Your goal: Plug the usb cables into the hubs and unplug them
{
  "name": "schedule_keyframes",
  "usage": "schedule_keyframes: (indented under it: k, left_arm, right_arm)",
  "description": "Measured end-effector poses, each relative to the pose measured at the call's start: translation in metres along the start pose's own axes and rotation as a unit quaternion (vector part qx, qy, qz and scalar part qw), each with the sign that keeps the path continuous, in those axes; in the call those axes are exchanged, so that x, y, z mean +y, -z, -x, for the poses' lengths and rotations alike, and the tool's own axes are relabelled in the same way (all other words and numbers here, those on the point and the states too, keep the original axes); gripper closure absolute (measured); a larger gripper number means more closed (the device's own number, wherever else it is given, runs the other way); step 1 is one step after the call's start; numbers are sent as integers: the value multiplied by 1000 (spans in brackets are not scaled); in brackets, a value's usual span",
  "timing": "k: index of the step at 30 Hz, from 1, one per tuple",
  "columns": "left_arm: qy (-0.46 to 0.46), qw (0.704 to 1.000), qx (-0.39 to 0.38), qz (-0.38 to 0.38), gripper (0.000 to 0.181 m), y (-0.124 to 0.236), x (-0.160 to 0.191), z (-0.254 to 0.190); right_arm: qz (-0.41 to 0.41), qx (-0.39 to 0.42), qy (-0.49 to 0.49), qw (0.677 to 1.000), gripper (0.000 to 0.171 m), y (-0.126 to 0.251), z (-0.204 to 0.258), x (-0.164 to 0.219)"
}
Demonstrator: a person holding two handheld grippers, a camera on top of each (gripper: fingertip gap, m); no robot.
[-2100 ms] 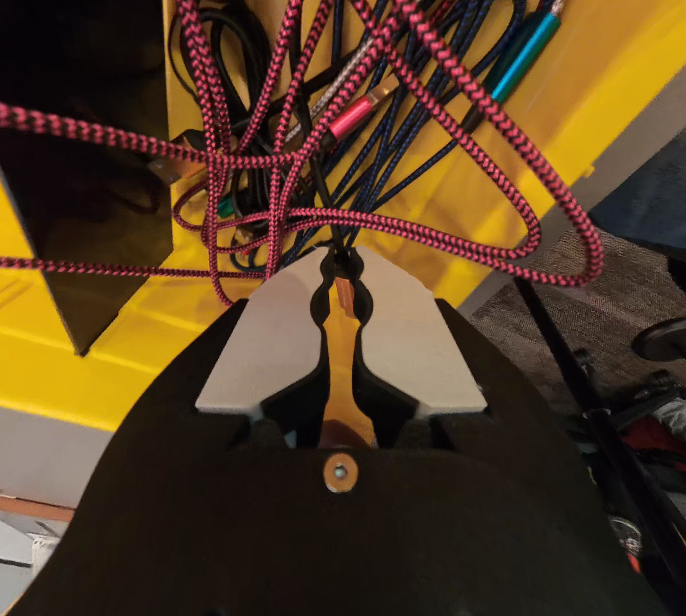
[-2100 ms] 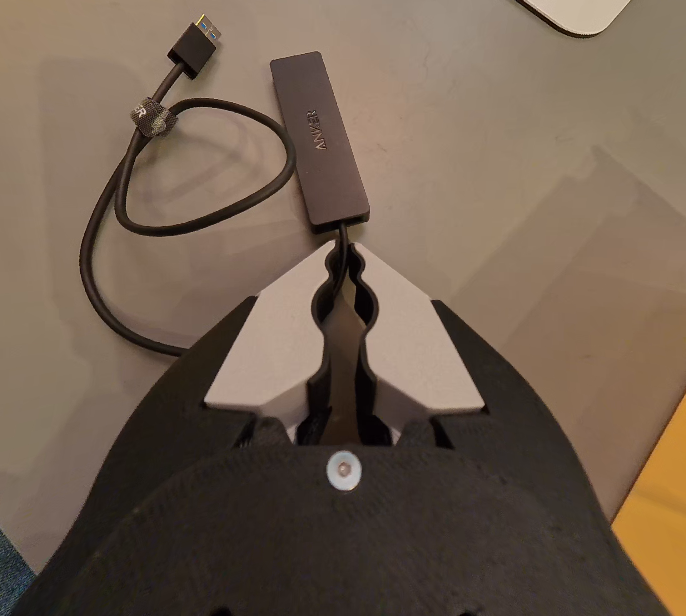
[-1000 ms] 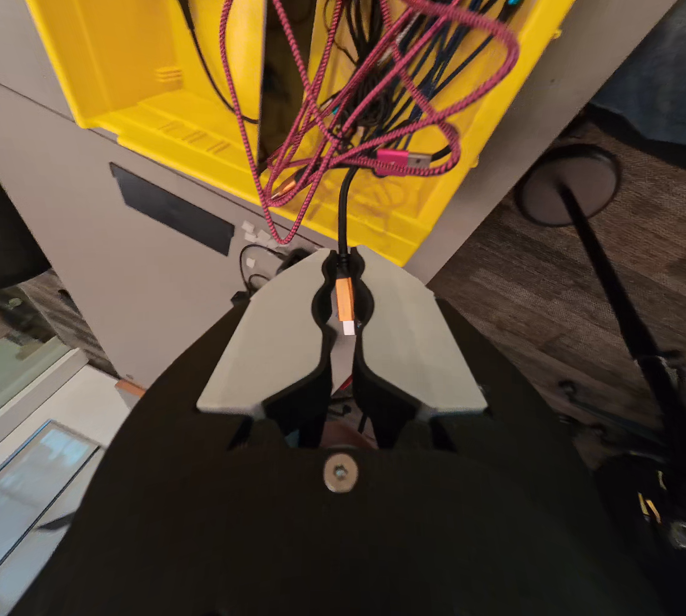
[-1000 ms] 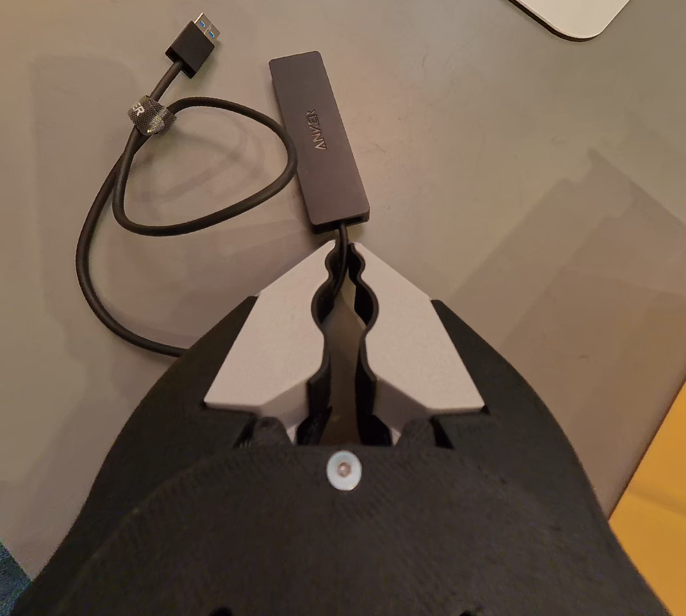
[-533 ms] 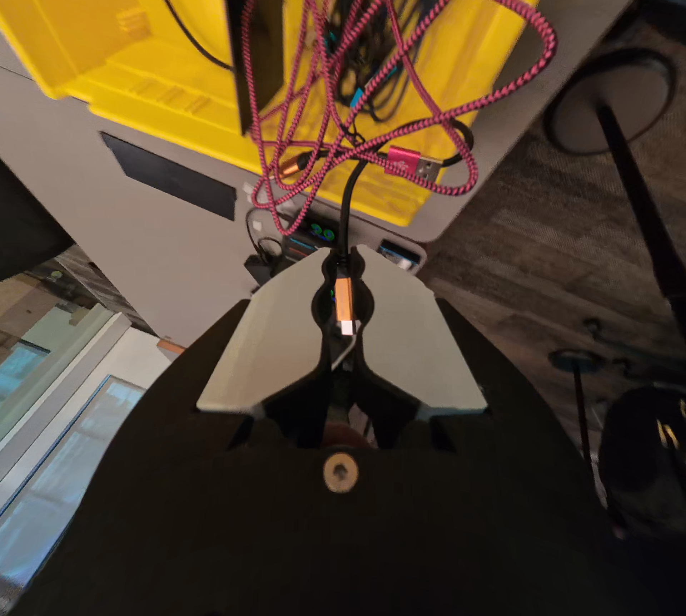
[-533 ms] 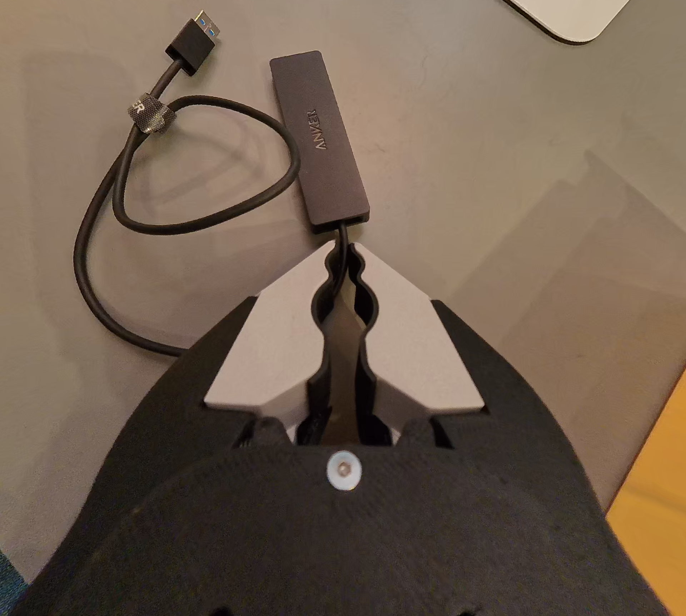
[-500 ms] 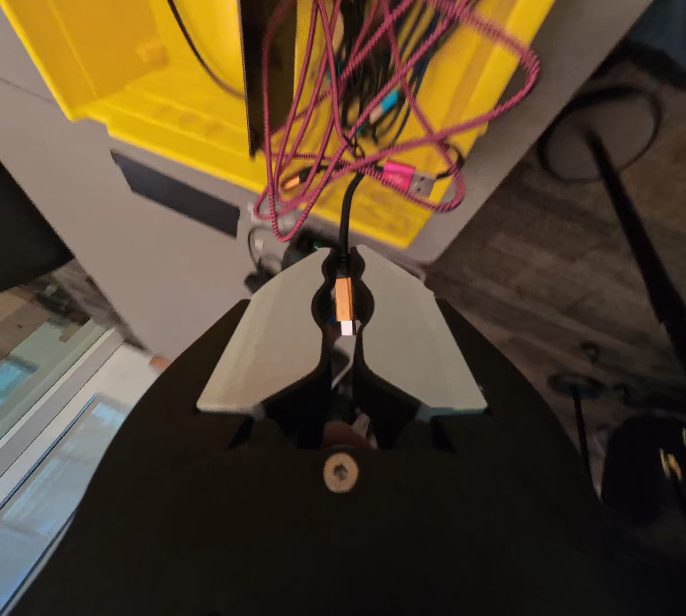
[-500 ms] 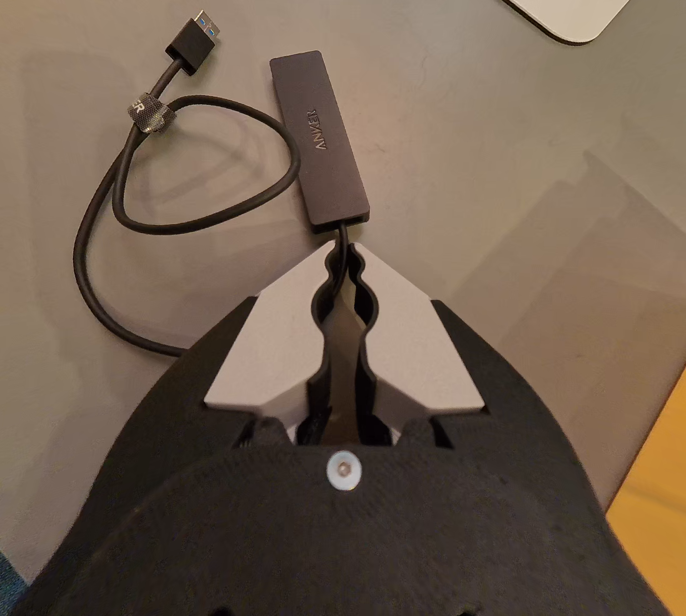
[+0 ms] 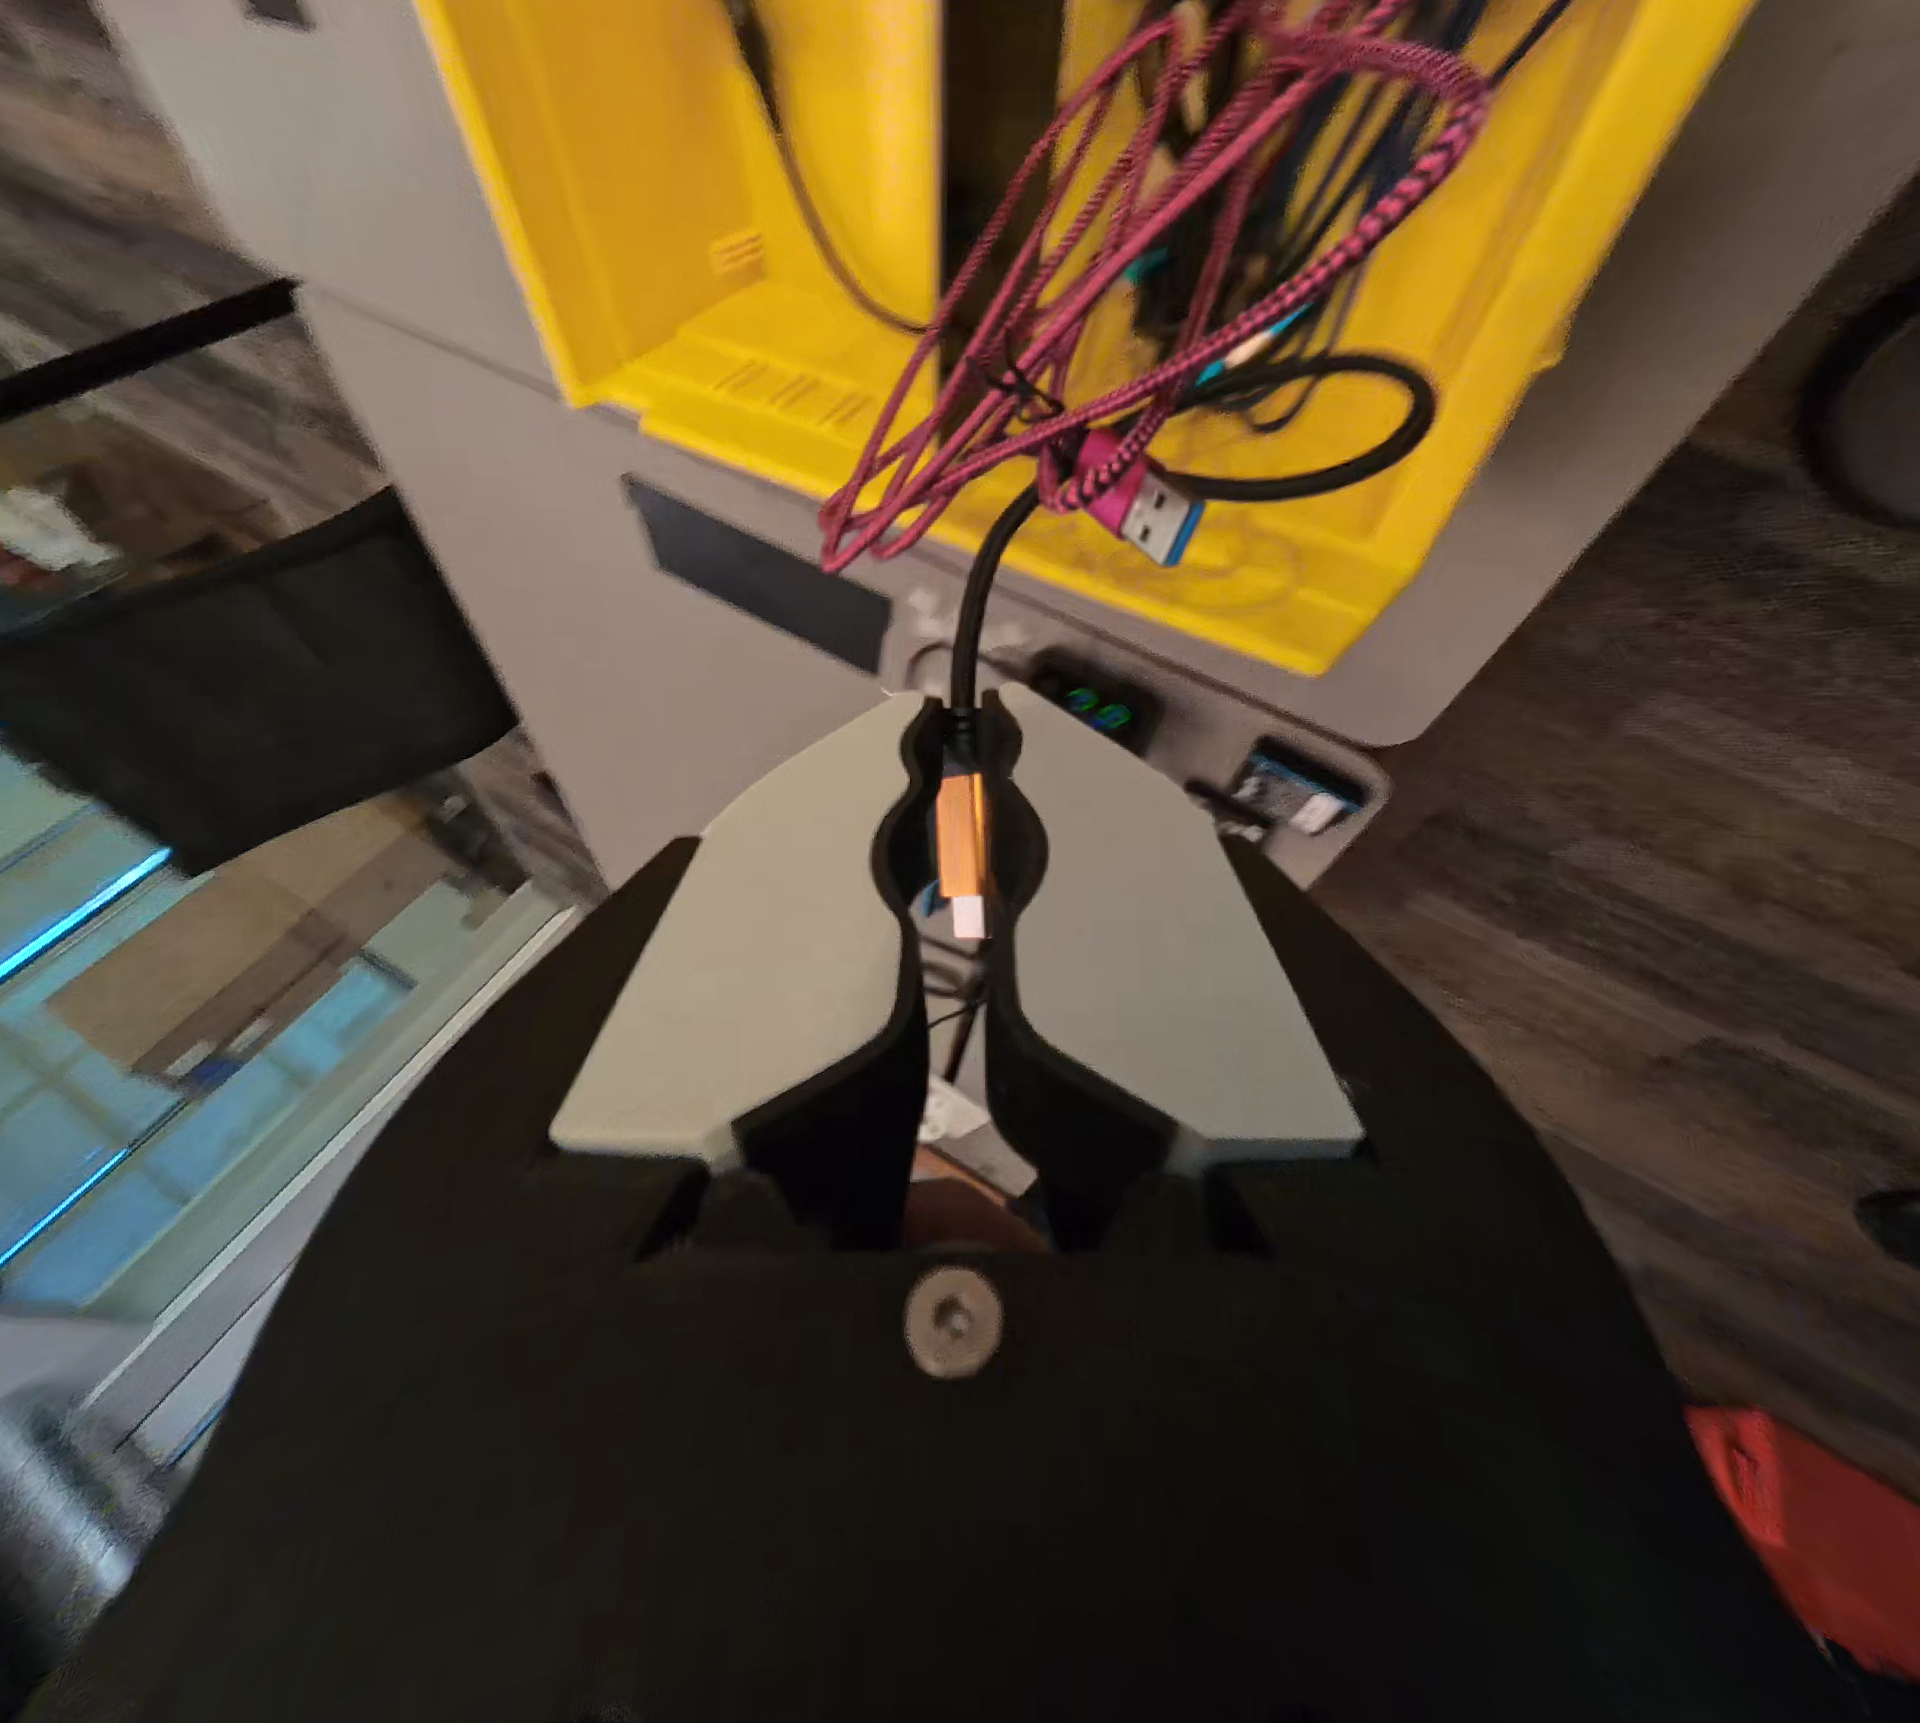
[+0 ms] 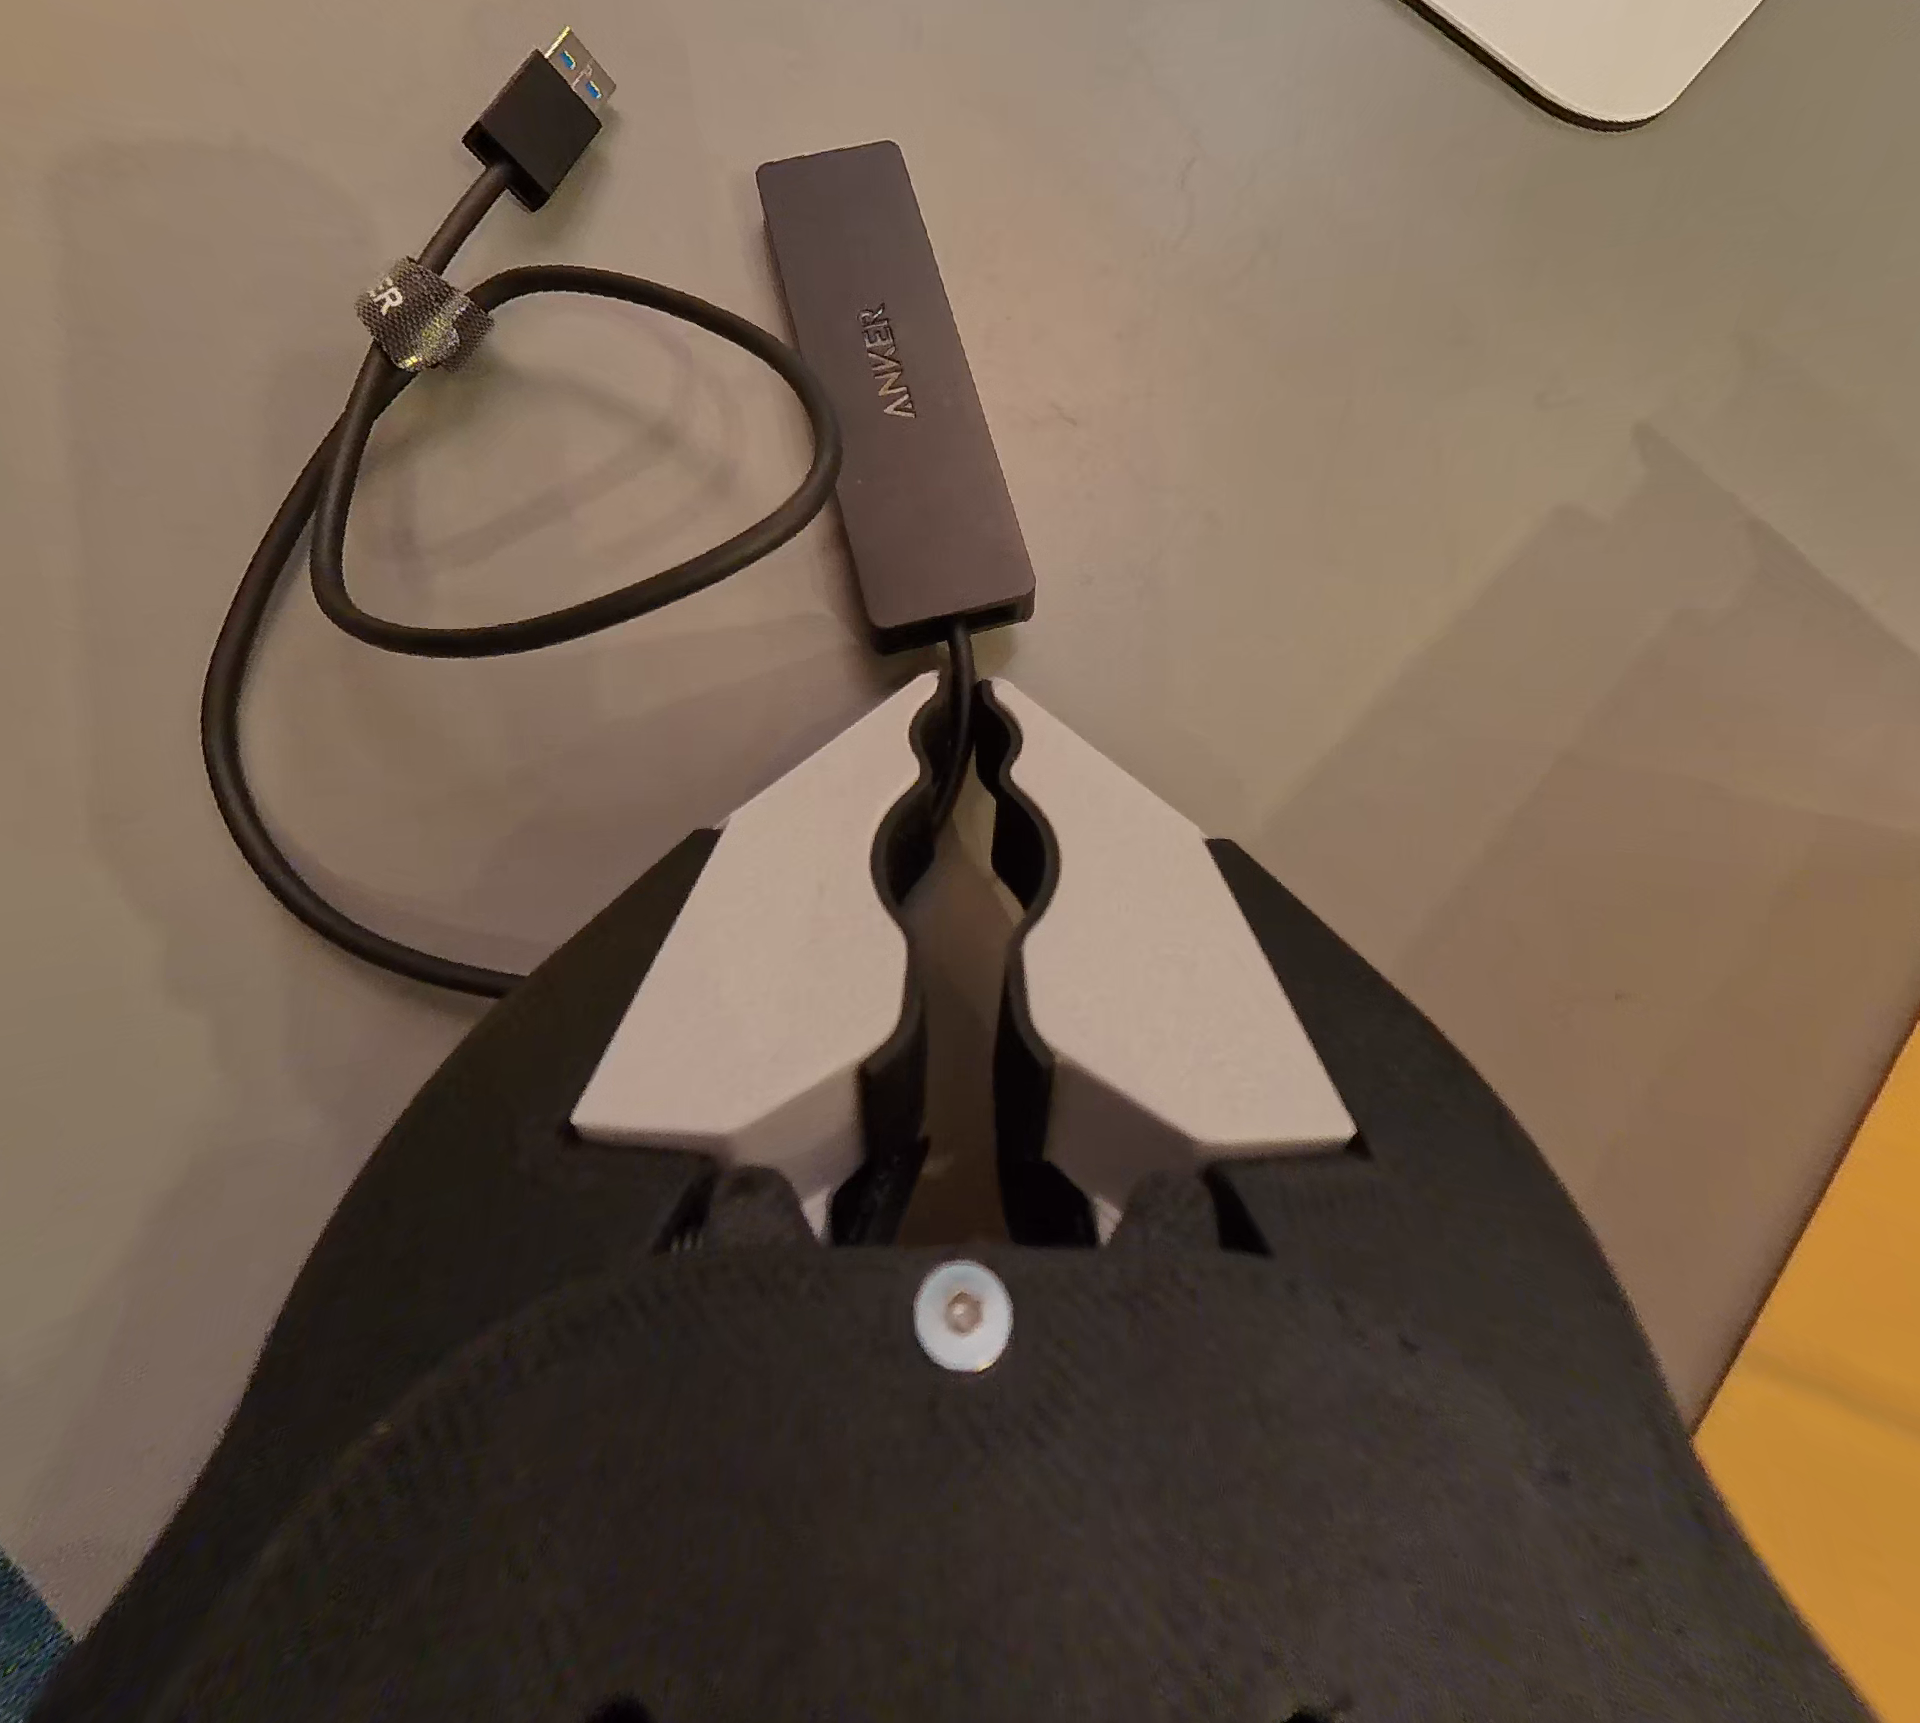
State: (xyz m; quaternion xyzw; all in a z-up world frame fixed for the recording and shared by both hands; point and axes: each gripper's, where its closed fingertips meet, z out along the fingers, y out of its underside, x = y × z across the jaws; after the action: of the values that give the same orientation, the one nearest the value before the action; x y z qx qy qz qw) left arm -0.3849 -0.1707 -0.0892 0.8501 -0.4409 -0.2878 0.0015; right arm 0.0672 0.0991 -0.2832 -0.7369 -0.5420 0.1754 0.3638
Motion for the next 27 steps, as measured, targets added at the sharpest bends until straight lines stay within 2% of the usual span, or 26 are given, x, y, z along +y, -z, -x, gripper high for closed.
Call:
schedule_keyframes:
  k: [2,5,7,10,13,15,17,20,25,27]
  left_arm:
    - [34,999,-17,-16,176,10,4,14]
    - [12,1000,-11,6,175,-5,6,4]
    - [17,999,-27,-11,176,-2,-3,3]
    - [42,994,-97,15,175,3,13,22]
    - [48,992,-118,-10,175,17,0,26]
    - [32,998,-59,-4,175,-8,-6,0]
    - [-21,999,-26,42,175,-33,-2,-25]
    - [24,998,-66,8,175,-5,-6,0]
    - [-1,999,13,46,175,-15,13,-30]
    - [31,999,28,15,175,-6,9,-30]
  right_arm:
    - [0,0,1,1000,171,0,0,0]
    - [0,2,3,1000,171,0,0,0]
    - [0,3,4,1000,171,0,0,0]
    - [0,2,4,1000,171,0,0,0]
    - [0,-2,4,1000,171,0,0,0]
    - [0,-2,3,1000,171,0,0,-1]
    - [0,0,5,1000,171,0,0,0]
    - [-1,1,8,1000,171,0,1,0]
    - [-1,2,9,1000,171,0,1,-1]
    - [-1,2,8,1000,171,0,1,0]
